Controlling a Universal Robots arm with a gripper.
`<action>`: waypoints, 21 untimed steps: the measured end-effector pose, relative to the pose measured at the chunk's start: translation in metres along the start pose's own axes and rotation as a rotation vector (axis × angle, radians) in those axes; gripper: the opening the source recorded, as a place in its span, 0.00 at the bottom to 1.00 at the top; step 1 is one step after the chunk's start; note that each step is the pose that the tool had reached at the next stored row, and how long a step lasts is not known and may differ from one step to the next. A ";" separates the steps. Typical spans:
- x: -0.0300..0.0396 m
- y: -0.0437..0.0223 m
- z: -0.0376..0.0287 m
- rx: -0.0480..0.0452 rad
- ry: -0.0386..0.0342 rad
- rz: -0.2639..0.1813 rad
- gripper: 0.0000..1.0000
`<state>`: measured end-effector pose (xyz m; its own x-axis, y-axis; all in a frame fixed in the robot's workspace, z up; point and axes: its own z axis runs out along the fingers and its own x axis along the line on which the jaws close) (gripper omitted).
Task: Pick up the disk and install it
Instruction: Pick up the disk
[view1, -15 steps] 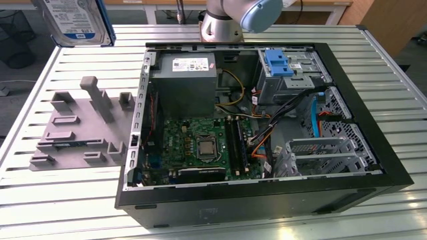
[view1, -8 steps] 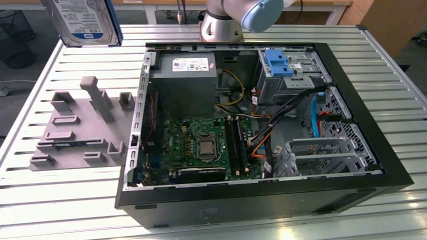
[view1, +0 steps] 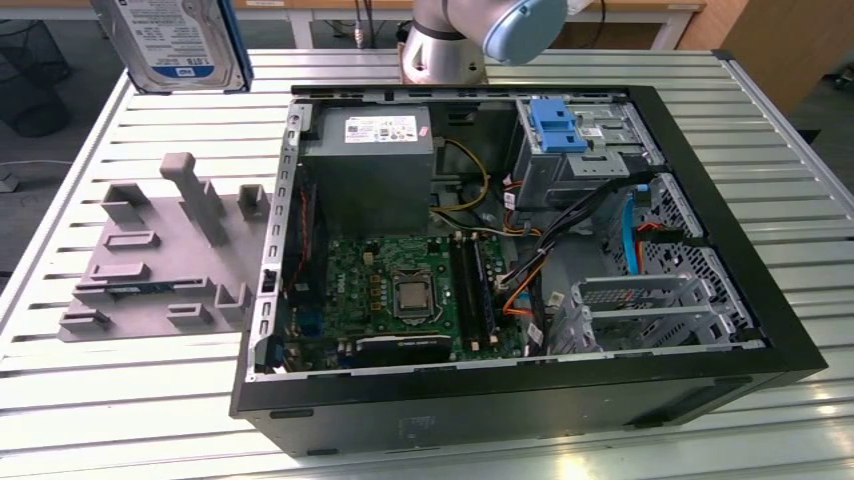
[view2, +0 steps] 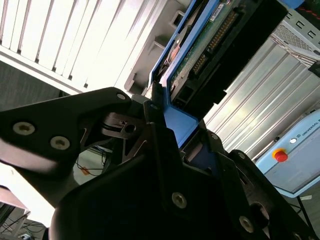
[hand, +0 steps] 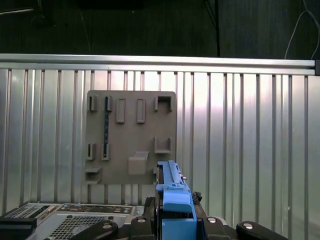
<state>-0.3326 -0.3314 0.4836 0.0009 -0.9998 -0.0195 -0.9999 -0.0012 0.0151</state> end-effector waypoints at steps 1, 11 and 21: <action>0.0000 -0.0008 0.0000 0.0000 0.0000 0.000 0.36; 0.0000 -0.0080 -0.0001 0.0000 0.0000 0.000 0.36; 0.0000 -0.0134 -0.0002 0.0000 0.0000 0.000 0.36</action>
<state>-0.3192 -0.3314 0.4836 0.0009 -0.9998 -0.0195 -0.9999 -0.0012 0.0151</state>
